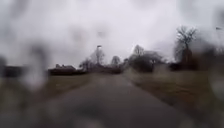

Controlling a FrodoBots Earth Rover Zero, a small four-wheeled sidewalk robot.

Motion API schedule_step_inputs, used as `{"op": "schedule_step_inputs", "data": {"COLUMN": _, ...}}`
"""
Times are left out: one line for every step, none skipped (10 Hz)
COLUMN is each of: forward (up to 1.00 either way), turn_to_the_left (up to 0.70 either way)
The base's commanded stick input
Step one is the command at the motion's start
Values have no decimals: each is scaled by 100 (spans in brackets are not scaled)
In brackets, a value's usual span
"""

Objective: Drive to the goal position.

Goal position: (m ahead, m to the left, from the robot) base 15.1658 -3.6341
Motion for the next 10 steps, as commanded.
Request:
{"op": "schedule_step_inputs", "data": {"forward": 70, "turn_to_the_left": 0}}
{"op": "schedule_step_inputs", "data": {"forward": 70, "turn_to_the_left": 0}}
{"op": "schedule_step_inputs", "data": {"forward": 70, "turn_to_the_left": 0}}
{"op": "schedule_step_inputs", "data": {"forward": 70, "turn_to_the_left": 0}}
{"op": "schedule_step_inputs", "data": {"forward": 70, "turn_to_the_left": 0}}
{"op": "schedule_step_inputs", "data": {"forward": 70, "turn_to_the_left": 0}}
{"op": "schedule_step_inputs", "data": {"forward": 70, "turn_to_the_left": 0}}
{"op": "schedule_step_inputs", "data": {"forward": 70, "turn_to_the_left": 0}}
{"op": "schedule_step_inputs", "data": {"forward": 70, "turn_to_the_left": 0}}
{"op": "schedule_step_inputs", "data": {"forward": 70, "turn_to_the_left": 0}}
